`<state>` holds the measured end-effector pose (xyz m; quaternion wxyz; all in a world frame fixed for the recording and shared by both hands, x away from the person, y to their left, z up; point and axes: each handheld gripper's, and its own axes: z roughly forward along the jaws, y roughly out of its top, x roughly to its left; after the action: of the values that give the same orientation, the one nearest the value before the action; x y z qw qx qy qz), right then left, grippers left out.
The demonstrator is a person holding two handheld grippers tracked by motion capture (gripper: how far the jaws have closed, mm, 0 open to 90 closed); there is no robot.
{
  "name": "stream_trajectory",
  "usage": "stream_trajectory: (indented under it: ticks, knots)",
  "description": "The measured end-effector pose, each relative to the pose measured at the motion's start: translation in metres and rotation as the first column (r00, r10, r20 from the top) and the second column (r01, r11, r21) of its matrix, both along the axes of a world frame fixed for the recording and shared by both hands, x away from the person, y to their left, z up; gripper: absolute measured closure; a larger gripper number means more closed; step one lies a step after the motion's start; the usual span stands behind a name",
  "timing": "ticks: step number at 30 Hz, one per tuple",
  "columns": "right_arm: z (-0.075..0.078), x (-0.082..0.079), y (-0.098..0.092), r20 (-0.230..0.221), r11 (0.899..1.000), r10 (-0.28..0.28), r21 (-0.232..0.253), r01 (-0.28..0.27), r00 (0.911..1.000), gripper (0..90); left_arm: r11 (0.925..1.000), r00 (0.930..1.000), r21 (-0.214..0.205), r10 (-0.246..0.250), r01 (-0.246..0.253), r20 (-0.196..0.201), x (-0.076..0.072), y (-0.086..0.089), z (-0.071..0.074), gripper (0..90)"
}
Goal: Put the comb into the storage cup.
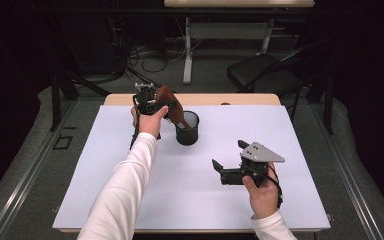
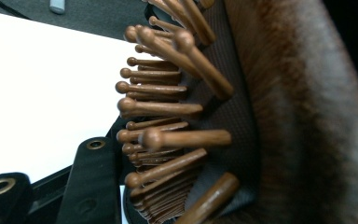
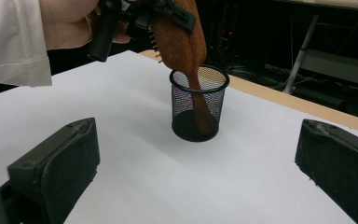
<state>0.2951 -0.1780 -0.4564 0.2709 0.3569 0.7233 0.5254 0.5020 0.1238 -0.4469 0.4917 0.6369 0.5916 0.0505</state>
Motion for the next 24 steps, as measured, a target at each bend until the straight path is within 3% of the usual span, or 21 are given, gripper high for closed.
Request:
stream_trajectory:
  ticks: [24]
  knots:
    - [0.0001,-0.0001,0.0008,0.001,1.000,0.000,-0.001,0.000,1.0000,0.0,0.9994,0.9999,-0.029,0.017,-0.017,-0.001,-0.0012,0.0046,-0.0049,47.6]
